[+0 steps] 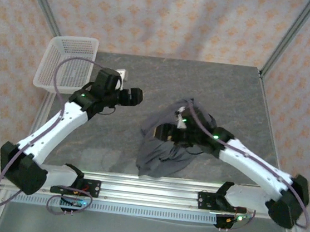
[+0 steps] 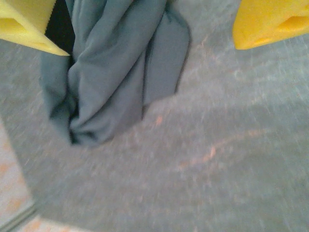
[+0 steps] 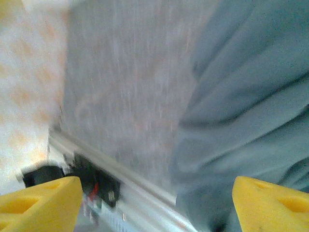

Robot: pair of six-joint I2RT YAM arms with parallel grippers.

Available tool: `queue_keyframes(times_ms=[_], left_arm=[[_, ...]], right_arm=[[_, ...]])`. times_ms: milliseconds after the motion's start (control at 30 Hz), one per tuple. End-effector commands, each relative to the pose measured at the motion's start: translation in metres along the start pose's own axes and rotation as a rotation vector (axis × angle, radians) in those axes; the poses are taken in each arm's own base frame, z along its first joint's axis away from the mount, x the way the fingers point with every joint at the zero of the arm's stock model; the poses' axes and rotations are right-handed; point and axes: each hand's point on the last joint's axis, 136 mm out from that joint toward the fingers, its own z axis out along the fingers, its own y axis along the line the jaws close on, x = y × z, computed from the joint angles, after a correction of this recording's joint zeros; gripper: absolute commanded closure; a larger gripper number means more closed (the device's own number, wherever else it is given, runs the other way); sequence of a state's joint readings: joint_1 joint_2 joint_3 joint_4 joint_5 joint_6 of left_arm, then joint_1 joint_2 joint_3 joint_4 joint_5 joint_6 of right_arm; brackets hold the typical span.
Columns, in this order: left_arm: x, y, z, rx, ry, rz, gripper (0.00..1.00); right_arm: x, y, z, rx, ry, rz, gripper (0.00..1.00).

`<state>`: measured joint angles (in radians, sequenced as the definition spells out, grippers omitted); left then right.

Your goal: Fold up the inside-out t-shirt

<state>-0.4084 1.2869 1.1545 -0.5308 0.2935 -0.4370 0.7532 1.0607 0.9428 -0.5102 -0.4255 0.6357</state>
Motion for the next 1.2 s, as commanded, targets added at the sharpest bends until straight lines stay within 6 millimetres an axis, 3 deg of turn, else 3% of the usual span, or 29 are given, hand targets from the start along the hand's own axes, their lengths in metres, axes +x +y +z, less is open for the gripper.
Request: queue_keyframes(times_ms=[0, 100, 167, 233, 333, 467, 567, 600, 633, 667, 733, 833, 1033, 1100, 1167], left_arm=[[0.039, -0.024, 0.013, 0.080, 0.161, 0.081, 0.14], [0.078, -0.057, 0.039, 0.135, 0.308, 0.160, 0.14], [0.099, -0.074, 0.060, 0.106, 0.369, 0.218, 0.13], [0.106, -0.085, 0.081, 0.069, 0.402, 0.254, 0.12], [0.102, -0.096, 0.115, 0.018, 0.401, 0.248, 0.10], [0.106, -0.097, 0.167, -0.035, 0.442, 0.241, 0.10], [0.119, -0.091, 0.193, -0.074, 0.509, 0.229, 0.16], [0.121, -0.093, 0.197, -0.066, 0.517, 0.217, 0.23], [0.123, -0.096, 0.201, -0.043, 0.525, 0.193, 0.37], [0.121, -0.104, 0.201, -0.003, 0.520, 0.165, 0.57], [0.109, -0.120, 0.193, 0.066, 0.495, 0.109, 0.96], [0.072, -0.143, 0.161, 0.162, 0.424, 0.038, 1.00], [-0.016, -0.170, 0.063, 0.435, 0.261, -0.108, 1.00], [-0.030, -0.175, 0.037, 0.505, 0.248, -0.101, 1.00], [-0.030, -0.181, 0.018, 0.553, 0.267, -0.070, 1.00]], right_arm=[[-0.069, -0.047, -0.069, 0.155, -0.335, 0.126, 0.23], [-0.073, -0.106, -0.071, 0.389, -0.323, 0.225, 0.37], [-0.068, -0.136, -0.060, 0.547, -0.260, 0.240, 0.37], [-0.067, -0.150, -0.041, 0.601, -0.205, 0.253, 0.29], [-0.072, -0.154, -0.002, 0.553, -0.141, 0.280, 0.22], [-0.072, -0.181, 0.030, 0.618, -0.116, 0.312, 0.21], [-0.066, -0.198, 0.046, 0.655, -0.074, 0.325, 0.40], [-0.064, -0.199, 0.049, 0.642, -0.064, 0.331, 0.51], [-0.063, -0.200, 0.052, 0.626, -0.058, 0.337, 0.70], [-0.060, -0.203, 0.050, 0.634, -0.059, 0.344, 0.84], [-0.056, -0.213, 0.040, 0.661, -0.076, 0.368, 1.00], [-0.048, -0.231, 0.023, 0.665, -0.134, 0.430, 1.00], [-0.013, -0.266, 0.011, 0.747, -0.127, 0.499, 1.00], [-0.005, -0.267, 0.015, 0.730, -0.111, 0.510, 1.00], [-0.007, -0.257, 0.017, 0.686, -0.090, 0.495, 0.94]])
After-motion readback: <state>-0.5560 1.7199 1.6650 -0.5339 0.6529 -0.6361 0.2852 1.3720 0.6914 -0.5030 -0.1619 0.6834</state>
